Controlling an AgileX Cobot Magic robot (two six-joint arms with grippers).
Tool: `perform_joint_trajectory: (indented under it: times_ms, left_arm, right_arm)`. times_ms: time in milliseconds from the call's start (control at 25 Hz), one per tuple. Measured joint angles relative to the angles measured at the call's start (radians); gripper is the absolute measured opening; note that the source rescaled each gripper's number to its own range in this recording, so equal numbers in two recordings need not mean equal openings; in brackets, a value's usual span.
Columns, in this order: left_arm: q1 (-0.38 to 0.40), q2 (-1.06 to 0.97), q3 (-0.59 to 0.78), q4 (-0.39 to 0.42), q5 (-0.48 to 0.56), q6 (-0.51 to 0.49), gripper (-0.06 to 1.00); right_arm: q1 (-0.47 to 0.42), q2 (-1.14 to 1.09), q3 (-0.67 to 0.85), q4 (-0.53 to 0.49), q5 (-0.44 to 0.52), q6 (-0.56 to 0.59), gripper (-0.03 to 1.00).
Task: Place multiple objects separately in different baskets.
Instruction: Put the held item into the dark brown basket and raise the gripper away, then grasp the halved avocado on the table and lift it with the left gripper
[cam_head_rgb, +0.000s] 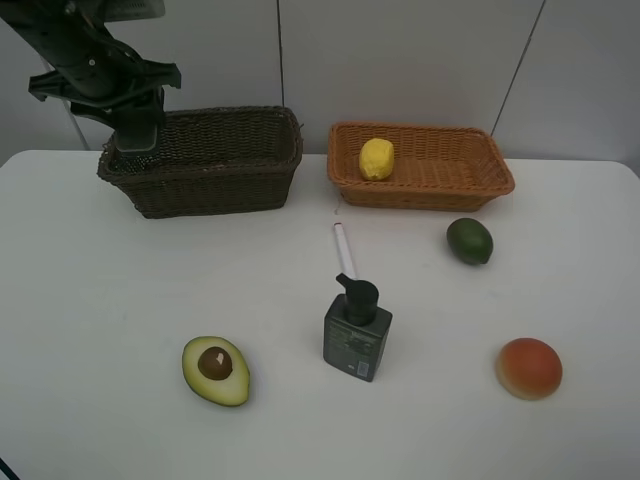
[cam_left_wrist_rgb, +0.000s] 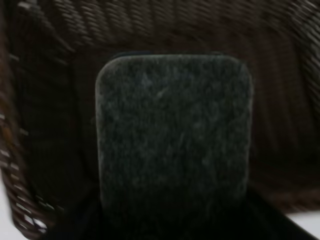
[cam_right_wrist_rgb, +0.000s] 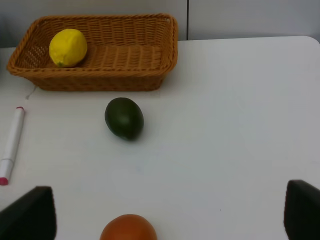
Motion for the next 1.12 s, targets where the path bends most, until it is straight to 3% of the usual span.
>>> perform_joint_trajectory:
  times_ms: [160,200,280,320,400,720,840,960,1120]
  left_arm:
    - [0.040,0.050,-0.005,-0.002,-0.040,0.000,0.42]
    - [0.041,0.058,-0.008,-0.002,-0.042,0.000,0.52]
    - [0.041,0.066,-0.021,-0.007,-0.031,0.000,0.81]
    - [0.041,0.067,-0.034,-0.011,-0.019,0.000,0.90]
    - [0.041,0.068,-0.070,-0.015,0.033,0.000,0.97]
    - [0.041,0.068,-0.280,-0.113,0.581,0.000,1.00]
    - [0.041,0.046,-0.241,-0.123,0.622,-0.009,1.00]
    - [0.037,-0.022,-0.106,-0.154,0.628,-0.016,1.00]
    - [-0.050,-0.165,0.118,-0.200,0.629,-0.016,1.00]
  right_arm:
    - [0.000,0.000,0.000,0.000,0.000,0.000,1.00]
    - [0.000,0.000,0.000,0.000,0.000,0.000,1.00]
    - [0.000,0.000,0.000,0.000,0.000,0.000,1.00]
    - [0.000,0.000,0.000,0.000,0.000,0.000,1.00]
    - [0.000,0.000,0.000,0.000,0.000,0.000,1.00]
    - [0.000,0.000,0.000,0.000,0.000,0.000,1.00]
    - [0.000,0.000,0.000,0.000,0.000,0.000,1.00]
    - [0.000,0.000,0.000,0.000,0.000,0.000,1.00]
    - [0.000,0.000,0.000,0.000,0.000,0.000,1.00]
